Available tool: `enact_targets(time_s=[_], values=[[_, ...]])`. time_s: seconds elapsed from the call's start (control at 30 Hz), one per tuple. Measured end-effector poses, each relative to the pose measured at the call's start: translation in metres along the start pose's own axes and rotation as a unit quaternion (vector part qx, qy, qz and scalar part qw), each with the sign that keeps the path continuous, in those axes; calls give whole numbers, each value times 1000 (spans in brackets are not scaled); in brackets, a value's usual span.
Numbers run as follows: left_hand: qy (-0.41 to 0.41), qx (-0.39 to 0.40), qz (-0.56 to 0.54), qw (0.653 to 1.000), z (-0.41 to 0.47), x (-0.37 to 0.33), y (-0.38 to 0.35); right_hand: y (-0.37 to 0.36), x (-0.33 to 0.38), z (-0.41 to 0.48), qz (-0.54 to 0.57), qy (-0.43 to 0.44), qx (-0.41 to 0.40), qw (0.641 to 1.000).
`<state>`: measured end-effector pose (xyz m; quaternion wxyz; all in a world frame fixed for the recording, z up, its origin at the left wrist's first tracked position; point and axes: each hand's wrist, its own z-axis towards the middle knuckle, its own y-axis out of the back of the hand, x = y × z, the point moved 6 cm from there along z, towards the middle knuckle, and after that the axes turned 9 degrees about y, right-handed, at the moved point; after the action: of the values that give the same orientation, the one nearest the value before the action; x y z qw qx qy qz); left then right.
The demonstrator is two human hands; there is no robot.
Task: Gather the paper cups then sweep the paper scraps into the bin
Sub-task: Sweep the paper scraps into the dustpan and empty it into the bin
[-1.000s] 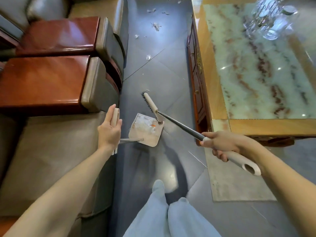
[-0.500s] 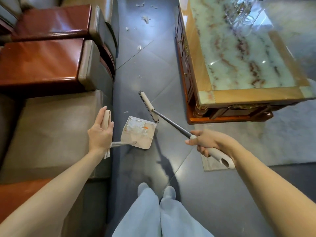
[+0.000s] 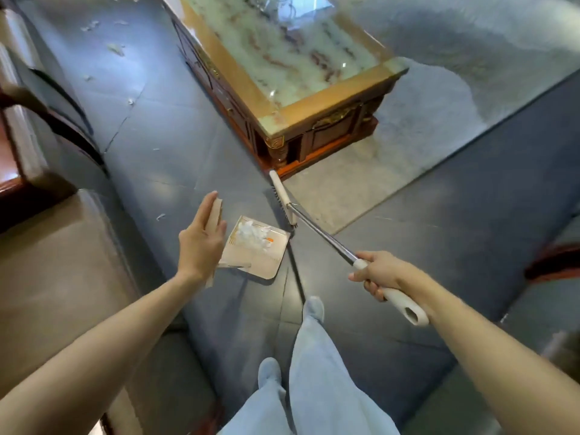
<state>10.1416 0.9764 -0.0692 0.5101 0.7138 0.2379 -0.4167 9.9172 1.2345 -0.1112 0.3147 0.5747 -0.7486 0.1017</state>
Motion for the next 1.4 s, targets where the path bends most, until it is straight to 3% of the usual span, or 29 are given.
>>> enact_targets(time_s=[0.2, 0.43, 0.83, 1.07, 1.17, 1.4], values=[[-44, 94, -9, 995, -16, -76, -92, 58, -89, -44, 64, 40, -114, 991], [-116, 147, 1, 982, 6, -193, -246, 211, -93, -21, 199, 73, -192, 958], [-179, 152, -22, 972, 114, -408, -475, 493, 9, 62, 299, 137, -219, 919], [-174, 202, -34, 963, 253, -515, -631, 662, 90, 176, 325, 132, -255, 901], [-199, 208, -21, 957, 323, -577, -689, 744, 141, 230, 330, 133, -256, 899], [-171, 212, -34, 962, 491, -708, -827, 929, 229, 350, 350, 124, -274, 887]])
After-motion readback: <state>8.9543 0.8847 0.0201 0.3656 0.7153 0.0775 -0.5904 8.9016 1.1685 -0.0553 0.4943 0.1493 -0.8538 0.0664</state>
